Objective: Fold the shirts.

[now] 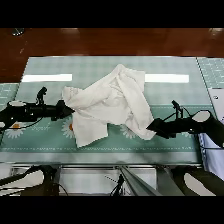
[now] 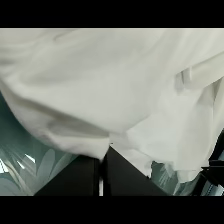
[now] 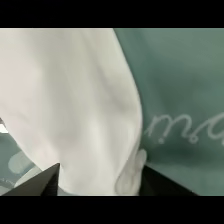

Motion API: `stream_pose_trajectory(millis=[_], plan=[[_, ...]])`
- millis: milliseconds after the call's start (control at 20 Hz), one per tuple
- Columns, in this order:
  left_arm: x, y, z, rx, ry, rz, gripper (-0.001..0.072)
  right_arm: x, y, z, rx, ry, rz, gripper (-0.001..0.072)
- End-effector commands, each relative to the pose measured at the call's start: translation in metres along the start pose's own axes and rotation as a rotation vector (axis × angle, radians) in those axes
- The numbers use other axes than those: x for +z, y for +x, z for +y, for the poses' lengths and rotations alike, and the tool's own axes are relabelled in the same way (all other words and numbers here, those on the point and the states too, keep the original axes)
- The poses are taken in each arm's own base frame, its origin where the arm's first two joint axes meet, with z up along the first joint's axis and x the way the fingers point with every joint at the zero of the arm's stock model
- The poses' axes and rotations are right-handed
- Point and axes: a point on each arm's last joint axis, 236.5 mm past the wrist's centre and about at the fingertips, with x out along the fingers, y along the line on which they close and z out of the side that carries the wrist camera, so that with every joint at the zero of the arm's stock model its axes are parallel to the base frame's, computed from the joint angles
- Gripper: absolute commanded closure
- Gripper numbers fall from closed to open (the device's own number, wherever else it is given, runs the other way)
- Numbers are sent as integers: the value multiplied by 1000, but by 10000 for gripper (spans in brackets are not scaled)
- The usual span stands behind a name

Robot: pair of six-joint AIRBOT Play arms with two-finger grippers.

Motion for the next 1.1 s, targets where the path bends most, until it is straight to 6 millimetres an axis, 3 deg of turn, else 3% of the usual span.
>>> stream_pose_trajectory(millis=[0,50,200,300,350,450,550,600,700,800,900,1050], plan=[[0,0,0,0,1,0,683,7,16,7,-9,-25,13,464],[0,0,0,-1,0,1,683,5,18,10,-11,-45,24,679],[4,-8,-15,-37,26,15,683,22,-3,36,15,-149,14,676],[25,-30,-52,-108,95,-17,683,57,-46,75,52,-245,-83,677],[41,-47,-79,-159,139,-61,683,76,-76,100,76,-296,-153,676],[76,-97,-154,-291,255,-210,683,111,-154,164,129,-423,-323,676],[95,-166,-240,-418,419,-376,684,126,-240,222,155,-548,-517,677],[94,-202,-279,-458,515,-452,683,124,-288,249,159,-613,-623,677],[75,-277,-351,-479,744,-613,684,104,-374,281,119,-713,-807,677],[47,-343,-394,-401,908,-774,684,65,-442,296,73,-785,-955,677],[23,-398,-407,-208,985,-946,684,18,-490,302,67,-834,-1091,676],[-30,-463,-420,6,1037,-1185,684,-55,-525,290,56,-881,-1211,676]])
